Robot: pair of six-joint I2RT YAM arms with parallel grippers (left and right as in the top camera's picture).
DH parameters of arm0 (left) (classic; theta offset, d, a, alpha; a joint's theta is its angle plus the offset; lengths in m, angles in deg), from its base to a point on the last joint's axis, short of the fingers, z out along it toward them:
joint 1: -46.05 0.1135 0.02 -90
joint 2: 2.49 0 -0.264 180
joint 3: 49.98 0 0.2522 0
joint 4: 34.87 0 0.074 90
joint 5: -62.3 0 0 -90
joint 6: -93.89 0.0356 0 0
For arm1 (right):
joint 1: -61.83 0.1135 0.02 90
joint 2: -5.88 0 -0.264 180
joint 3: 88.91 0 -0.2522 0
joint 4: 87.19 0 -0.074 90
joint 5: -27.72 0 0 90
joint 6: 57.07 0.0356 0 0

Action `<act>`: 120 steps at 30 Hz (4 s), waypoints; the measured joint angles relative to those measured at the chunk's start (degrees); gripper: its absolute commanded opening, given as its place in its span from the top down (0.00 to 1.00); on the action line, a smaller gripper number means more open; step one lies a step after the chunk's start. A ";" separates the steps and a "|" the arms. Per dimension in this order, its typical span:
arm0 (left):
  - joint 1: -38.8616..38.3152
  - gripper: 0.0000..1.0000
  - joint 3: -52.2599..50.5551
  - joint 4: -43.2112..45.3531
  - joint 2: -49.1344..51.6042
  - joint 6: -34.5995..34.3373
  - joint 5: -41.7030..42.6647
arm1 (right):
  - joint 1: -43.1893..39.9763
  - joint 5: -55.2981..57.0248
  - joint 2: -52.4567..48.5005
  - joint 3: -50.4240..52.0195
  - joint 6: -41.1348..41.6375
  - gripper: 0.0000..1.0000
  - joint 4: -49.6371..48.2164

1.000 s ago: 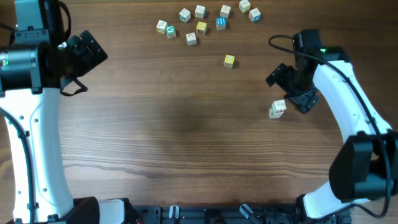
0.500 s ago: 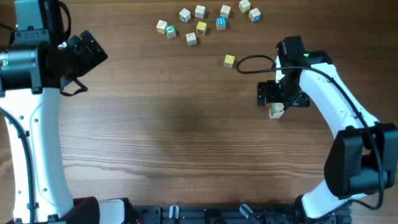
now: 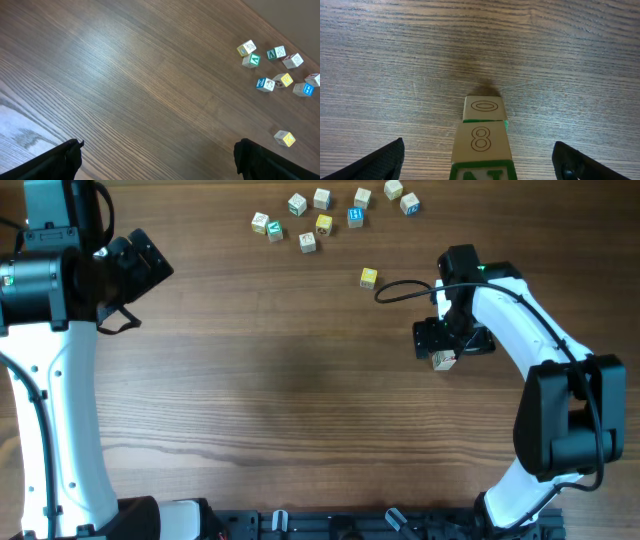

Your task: Form a tower

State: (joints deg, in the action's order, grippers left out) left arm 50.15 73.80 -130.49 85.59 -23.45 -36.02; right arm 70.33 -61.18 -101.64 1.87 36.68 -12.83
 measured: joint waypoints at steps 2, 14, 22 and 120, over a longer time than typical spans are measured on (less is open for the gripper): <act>0.00 0.00 0.00 0.00 0.00 0.02 0.00 | 0.00 0.00 -0.07 0.37 -0.02 0.08 -1.22; 0.00 0.00 0.00 0.00 0.00 0.00 0.00 | 0.00 -1.51 -0.26 2.49 -0.07 0.16 -3.23; 0.00 0.00 0.00 0.00 0.00 0.00 0.00 | 0.00 -1.49 -0.26 3.34 -0.59 0.28 -3.89; 0.00 0.00 0.00 0.00 0.00 0.00 0.02 | -0.87 -0.57 42.99 -15.65 14.86 0.00 17.49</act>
State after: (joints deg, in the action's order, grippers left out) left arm 50.15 73.80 -130.49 85.59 -23.45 -36.00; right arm 69.45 -61.74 -58.65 -13.78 51.54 4.66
